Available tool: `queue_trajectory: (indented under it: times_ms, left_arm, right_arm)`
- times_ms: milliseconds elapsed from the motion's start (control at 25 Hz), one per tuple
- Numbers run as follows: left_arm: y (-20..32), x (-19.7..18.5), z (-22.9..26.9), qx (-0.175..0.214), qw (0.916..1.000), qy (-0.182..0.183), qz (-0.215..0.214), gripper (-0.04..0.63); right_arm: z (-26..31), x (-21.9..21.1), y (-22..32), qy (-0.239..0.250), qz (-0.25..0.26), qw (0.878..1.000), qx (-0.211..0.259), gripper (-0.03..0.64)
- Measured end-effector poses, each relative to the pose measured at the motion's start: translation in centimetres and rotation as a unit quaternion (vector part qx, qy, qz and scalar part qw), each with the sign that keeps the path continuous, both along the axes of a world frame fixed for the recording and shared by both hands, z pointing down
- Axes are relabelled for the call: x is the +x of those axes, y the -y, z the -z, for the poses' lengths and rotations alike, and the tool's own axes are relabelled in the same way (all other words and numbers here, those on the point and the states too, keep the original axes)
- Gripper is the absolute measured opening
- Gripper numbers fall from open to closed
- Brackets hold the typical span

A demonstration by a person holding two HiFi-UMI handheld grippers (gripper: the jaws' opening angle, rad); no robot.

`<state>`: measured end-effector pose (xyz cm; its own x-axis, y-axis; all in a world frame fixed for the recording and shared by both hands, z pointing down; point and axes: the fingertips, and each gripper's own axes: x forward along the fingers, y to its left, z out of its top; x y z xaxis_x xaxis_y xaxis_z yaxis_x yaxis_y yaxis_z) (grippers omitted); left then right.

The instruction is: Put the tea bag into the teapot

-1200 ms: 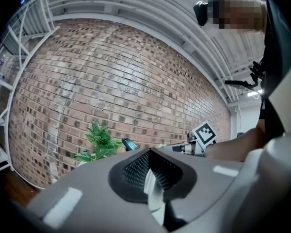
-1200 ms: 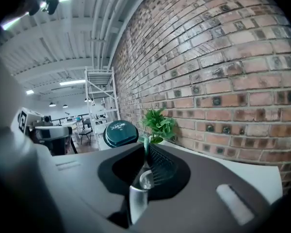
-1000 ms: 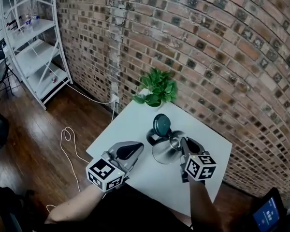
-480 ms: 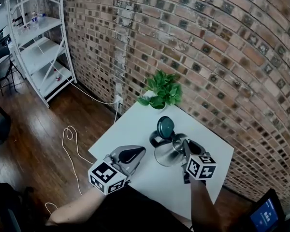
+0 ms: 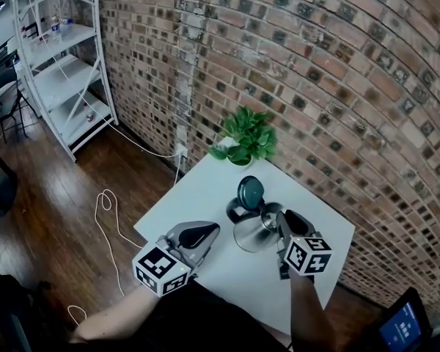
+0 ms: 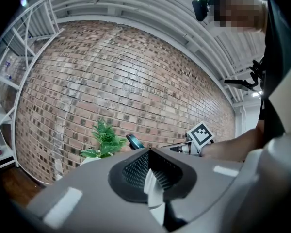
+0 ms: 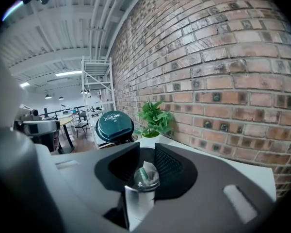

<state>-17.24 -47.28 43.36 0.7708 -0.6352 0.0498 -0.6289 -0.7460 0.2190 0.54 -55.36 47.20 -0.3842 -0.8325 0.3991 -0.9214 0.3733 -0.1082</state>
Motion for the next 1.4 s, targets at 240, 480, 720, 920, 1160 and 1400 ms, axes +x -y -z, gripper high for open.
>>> queue_trajectory:
  times_ms: [240, 480, 720, 920, 1160, 1400]
  left_arm:
    - [-0.3, 0.6, 0.4, 0.002, 1.0000, -0.004, -0.007, 0.005]
    - [-0.5, 1.6, 0.9, 0.001, 0.9998, -0.006, -0.019, 0.005]
    - [-0.8, 3.1, 1.1, -0.001, 0.9992, -0.001, -0.040, 0.005]
    - [-1.1, 3.9, 1.1, -0.004, 0.9990, 0.003, -0.044, 0.005]
    - [-1.4, 3.9, 1.2, -0.006, 0.9992, 0.006, -0.040, 0.005]
    - [-1.4, 3.3, 1.5, -0.003, 0.9995, 0.006, -0.030, 0.005]
  right_arm:
    - [3.9, 1.0, -2.7, 0.034, -0.008, 0.999, 0.037, 0.081]
    - [6.9, 2.6, -6.8, 0.036, -0.005, 0.997, 0.064, 0.002]
    - [8.4, 3.2, -10.0, 0.041, 0.005, 0.996, 0.085, 0.002]
    - [8.1, 3.1, -10.8, 0.041, 0.019, 0.995, 0.086, 0.002]
    - [8.2, 3.0, -11.0, 0.046, 0.024, 0.995, 0.088, 0.002]
    - [8.0, 2.3, -10.5, 0.053, 0.030, 0.994, 0.087, 0.002]
